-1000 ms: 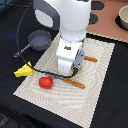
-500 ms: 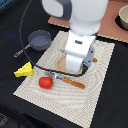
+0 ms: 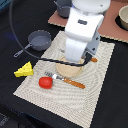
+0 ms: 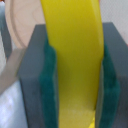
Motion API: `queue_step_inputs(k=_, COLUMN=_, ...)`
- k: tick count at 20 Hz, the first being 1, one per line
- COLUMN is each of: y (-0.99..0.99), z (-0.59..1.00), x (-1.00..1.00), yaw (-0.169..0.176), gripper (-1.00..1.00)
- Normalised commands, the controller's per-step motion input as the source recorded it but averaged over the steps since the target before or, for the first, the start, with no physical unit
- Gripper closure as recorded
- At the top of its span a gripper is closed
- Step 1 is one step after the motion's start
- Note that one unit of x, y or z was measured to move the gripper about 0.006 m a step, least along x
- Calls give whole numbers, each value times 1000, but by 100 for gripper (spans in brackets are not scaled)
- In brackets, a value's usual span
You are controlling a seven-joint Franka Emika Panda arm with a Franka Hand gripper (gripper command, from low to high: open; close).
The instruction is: Interact with the objects in diverse but meaningful ways.
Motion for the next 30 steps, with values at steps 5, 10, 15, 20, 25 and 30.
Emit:
queue_step_inputs(k=5, y=-229, z=126, x=-778, yaw=-3, gripper=100)
queue_step_inputs(k=10, y=312, z=130, x=-837, yaw=-30, gripper=100)
queue_step_inputs(k=15, y=539, z=15, x=-866, yaw=-12, gripper=100)
queue_step_inputs(k=20, y=409, z=-242, x=-899, yaw=0, gripper=100)
queue_step_inputs(k=25, y=153, z=-527, x=-620, yaw=0, gripper=100)
queue_step_inputs(k=30, y=236, z=-536, x=-572, yaw=0, gripper=100)
